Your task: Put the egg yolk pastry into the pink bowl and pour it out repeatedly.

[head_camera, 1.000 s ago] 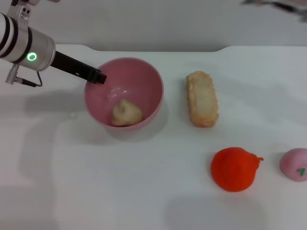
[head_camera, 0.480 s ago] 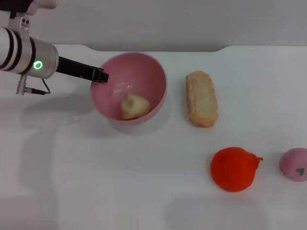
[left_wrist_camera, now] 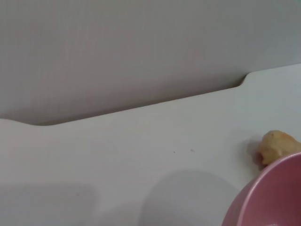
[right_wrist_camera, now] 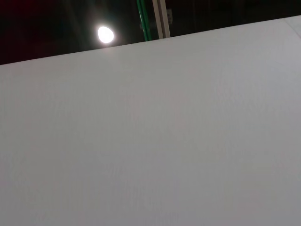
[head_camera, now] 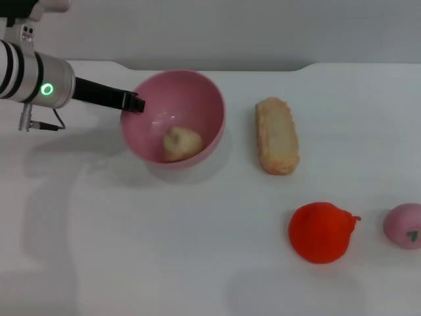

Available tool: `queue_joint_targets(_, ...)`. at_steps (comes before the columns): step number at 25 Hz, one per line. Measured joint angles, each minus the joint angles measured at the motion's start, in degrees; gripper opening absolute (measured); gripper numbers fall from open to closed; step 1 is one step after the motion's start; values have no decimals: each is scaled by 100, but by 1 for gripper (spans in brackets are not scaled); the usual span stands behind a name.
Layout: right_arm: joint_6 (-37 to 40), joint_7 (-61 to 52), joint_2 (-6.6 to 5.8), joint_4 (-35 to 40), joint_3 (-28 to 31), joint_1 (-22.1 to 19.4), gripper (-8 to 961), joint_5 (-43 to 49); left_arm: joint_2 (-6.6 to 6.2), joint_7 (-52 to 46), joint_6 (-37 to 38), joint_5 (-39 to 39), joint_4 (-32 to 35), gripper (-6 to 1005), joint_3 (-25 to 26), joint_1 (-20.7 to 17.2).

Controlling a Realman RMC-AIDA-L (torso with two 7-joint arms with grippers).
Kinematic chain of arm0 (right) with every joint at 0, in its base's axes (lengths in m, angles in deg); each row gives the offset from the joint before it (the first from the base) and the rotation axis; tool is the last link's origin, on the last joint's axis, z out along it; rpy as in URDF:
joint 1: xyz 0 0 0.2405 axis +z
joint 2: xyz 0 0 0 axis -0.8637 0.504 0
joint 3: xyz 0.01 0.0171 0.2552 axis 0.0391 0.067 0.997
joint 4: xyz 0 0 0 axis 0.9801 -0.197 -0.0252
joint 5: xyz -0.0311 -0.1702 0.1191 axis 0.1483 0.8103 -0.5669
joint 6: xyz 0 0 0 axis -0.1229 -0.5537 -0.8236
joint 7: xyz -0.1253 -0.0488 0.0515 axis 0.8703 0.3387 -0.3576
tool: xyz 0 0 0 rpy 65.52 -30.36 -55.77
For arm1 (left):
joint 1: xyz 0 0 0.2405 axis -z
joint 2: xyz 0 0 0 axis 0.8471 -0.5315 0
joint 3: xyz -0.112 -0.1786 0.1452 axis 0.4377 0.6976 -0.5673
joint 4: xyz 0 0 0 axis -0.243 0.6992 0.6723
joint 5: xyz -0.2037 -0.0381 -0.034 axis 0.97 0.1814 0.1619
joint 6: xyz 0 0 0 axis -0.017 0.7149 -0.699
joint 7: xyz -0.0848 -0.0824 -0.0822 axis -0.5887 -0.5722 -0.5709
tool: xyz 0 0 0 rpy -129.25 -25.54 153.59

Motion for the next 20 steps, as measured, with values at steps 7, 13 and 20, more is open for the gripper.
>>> queue_joint_targets(7, -31, 1, 19, -9, 7, 82, 594, 59, -12, 0, 83, -1, 12, 42, -6, -7)
queue_joint_targets(13, -25, 2, 33, -54, -88, 149, 594, 97, -88, 0, 177, -34, 16, 43, -14, 33)
queue_joint_targets(20, -10, 1, 40, -136, -122, 205, 594, 108, -285, 0, 524, -58, 6, 43, -3, -46)
